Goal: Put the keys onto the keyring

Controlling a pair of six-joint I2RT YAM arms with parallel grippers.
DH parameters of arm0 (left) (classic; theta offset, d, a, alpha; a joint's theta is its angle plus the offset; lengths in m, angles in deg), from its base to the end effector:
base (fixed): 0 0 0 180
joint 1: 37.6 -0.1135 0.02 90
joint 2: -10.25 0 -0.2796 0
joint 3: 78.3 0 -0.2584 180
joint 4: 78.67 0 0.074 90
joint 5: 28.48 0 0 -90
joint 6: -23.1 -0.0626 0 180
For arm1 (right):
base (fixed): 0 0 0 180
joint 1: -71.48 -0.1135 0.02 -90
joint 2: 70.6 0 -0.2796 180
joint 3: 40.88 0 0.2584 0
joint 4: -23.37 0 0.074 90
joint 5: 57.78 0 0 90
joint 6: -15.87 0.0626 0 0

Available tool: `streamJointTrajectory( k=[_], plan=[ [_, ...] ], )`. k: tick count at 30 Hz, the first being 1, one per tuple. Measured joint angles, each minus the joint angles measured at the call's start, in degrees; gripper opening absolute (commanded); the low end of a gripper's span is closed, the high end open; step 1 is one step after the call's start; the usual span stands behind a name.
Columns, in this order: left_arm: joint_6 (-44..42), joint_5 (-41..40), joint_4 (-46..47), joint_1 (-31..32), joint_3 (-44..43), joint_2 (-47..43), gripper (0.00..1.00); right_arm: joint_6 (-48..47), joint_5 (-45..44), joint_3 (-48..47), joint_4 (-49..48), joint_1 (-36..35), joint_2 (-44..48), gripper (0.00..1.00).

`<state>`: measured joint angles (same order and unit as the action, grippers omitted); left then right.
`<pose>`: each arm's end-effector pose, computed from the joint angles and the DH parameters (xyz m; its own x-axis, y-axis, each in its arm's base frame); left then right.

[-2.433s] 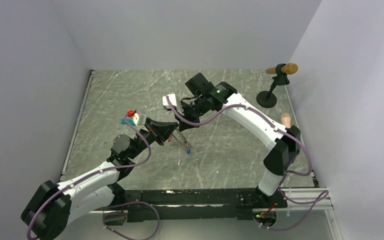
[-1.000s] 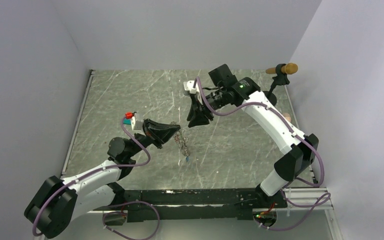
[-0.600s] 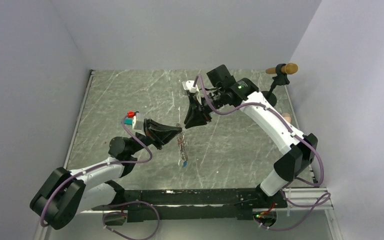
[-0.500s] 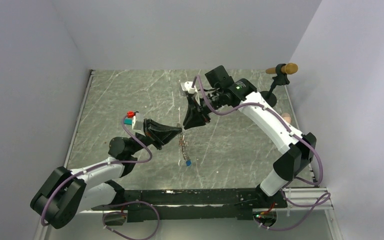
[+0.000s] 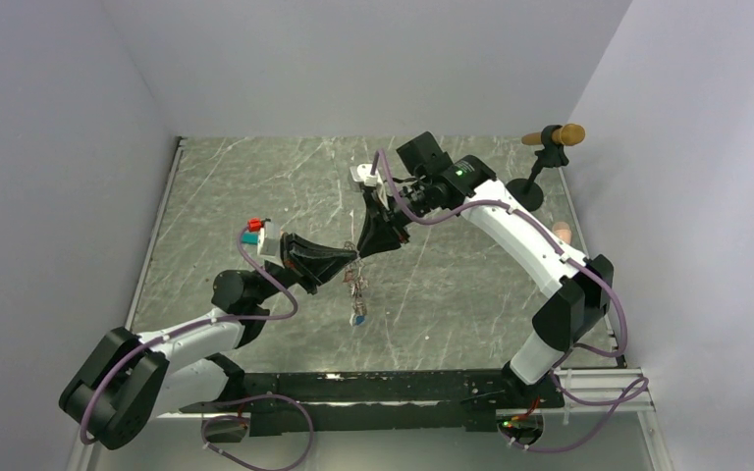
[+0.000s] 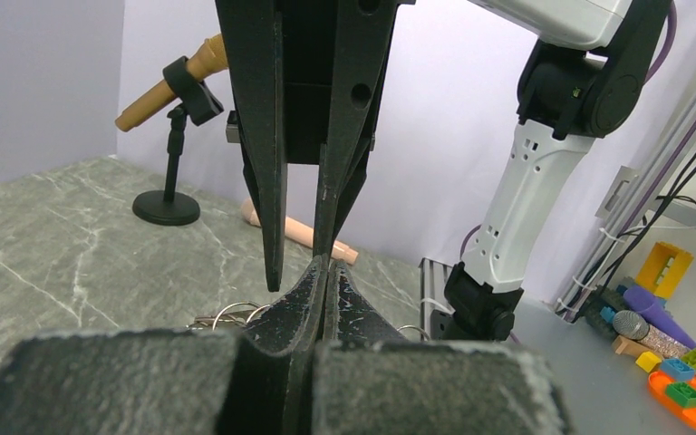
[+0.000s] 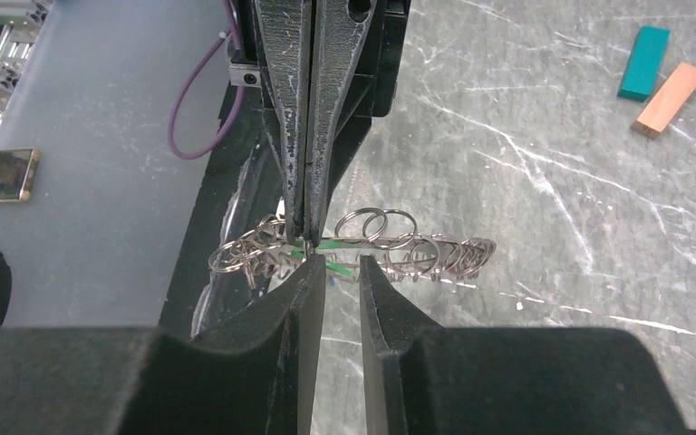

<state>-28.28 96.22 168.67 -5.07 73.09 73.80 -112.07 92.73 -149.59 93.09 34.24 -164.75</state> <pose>0.1606 -0.1447 0.2831 -0.1759 -0.4964 -0.8501 0.9440 0.1598 -0.2887 0.2458 0.2553 0.3713 -0.0887 -0.4476 -0.8898 -0.9489 -0.2336 0.2122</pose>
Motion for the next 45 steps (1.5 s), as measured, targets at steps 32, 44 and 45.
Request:
streamJointTrajectory(
  k=[32,44,45],
  plan=[
    [-0.4,0.0,-1.6,-0.1,0.0,-1.6,0.0,-1.7,0.1,0.0,0.9,1.4,0.4,0.32],
    [-0.4,0.0,-1.8,-0.1,0.0,-1.6,0.0,-2.1,2.3,0.0,1.3,0.9,0.5,0.31],
    [-0.4,0.0,-1.8,-0.1,0.0,-1.6,0.0,-2.1,2.5,0.0,1.3,0.8,0.5,0.3]
  ],
)
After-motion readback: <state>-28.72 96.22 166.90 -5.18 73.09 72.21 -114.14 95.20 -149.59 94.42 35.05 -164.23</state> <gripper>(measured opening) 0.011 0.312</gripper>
